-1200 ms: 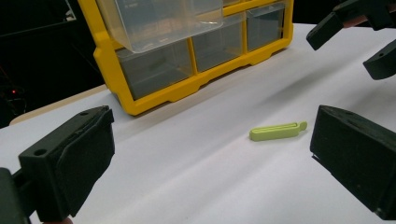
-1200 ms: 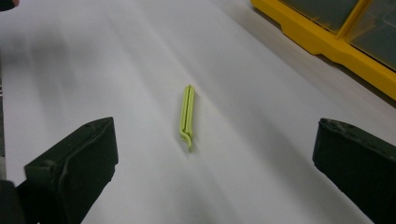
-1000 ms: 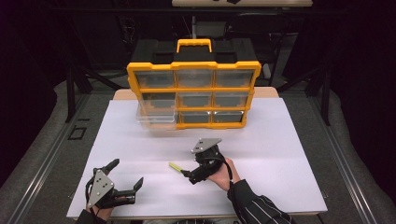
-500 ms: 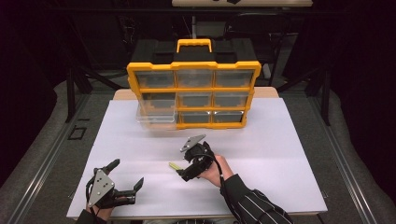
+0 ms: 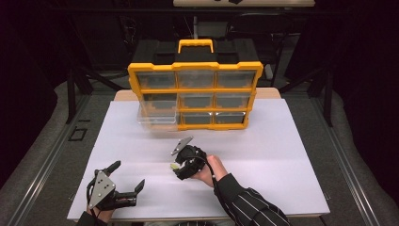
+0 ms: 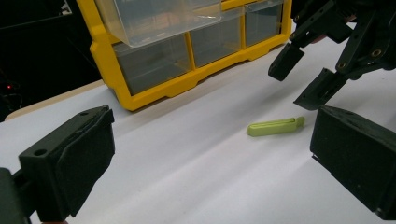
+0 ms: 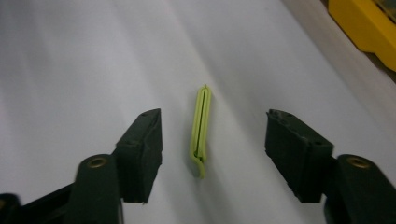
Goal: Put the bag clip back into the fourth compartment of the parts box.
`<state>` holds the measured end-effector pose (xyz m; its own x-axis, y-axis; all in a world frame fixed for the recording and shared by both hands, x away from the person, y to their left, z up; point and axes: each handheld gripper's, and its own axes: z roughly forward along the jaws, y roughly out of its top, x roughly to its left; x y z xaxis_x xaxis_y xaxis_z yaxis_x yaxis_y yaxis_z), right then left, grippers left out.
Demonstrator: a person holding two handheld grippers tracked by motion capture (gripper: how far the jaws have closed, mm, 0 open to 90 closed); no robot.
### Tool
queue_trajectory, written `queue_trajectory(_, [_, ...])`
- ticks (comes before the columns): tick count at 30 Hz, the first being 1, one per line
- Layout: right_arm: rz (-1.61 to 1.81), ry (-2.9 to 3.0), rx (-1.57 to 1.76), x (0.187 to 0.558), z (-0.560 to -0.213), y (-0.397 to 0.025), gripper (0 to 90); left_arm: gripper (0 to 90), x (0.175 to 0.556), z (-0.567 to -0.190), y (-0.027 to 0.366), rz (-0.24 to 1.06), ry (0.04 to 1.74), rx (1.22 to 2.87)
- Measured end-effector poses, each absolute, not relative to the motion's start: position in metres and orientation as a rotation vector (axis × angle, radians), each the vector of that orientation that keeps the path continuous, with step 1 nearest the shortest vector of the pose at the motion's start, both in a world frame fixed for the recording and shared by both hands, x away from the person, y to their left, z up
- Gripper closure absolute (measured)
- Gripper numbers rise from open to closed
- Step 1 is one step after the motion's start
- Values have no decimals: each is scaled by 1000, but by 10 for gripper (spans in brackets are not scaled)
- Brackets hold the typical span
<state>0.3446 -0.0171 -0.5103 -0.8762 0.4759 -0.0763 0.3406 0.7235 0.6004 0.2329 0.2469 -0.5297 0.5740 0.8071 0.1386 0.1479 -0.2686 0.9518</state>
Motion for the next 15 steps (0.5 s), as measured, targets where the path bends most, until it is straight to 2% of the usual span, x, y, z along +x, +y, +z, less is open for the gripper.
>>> queue_trajectory(6, [816, 2745, 652, 346, -515, -9, 541, 2, 233, -530, 247, 782, 791, 1754])
queue_trajectory(15, [745, 2822, 678, 352, -525, 1, 670, 2, 233, -530, 247, 780, 788, 1756])
